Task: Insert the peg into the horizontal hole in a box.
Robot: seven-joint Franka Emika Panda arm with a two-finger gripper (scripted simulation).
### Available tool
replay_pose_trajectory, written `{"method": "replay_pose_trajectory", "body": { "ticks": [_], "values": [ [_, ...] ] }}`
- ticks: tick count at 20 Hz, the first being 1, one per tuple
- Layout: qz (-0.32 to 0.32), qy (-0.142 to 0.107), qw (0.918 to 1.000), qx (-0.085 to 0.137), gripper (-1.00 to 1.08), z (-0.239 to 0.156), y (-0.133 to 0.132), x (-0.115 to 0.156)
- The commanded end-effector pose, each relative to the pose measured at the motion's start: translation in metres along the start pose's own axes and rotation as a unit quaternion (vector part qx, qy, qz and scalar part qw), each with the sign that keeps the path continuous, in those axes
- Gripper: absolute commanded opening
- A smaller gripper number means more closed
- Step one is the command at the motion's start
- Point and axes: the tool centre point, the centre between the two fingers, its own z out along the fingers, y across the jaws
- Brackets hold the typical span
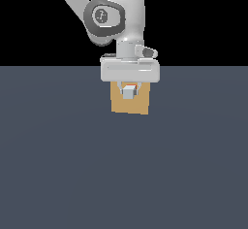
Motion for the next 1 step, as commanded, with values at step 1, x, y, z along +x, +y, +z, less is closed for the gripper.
{"method": "replay_pose_trajectory", "body": {
  "ticks": [1],
  "values": [
    [0.001,0.000,1.0000,-0.001,-1.00,-0.0012,0.0019,0.0009]
  ]
}}
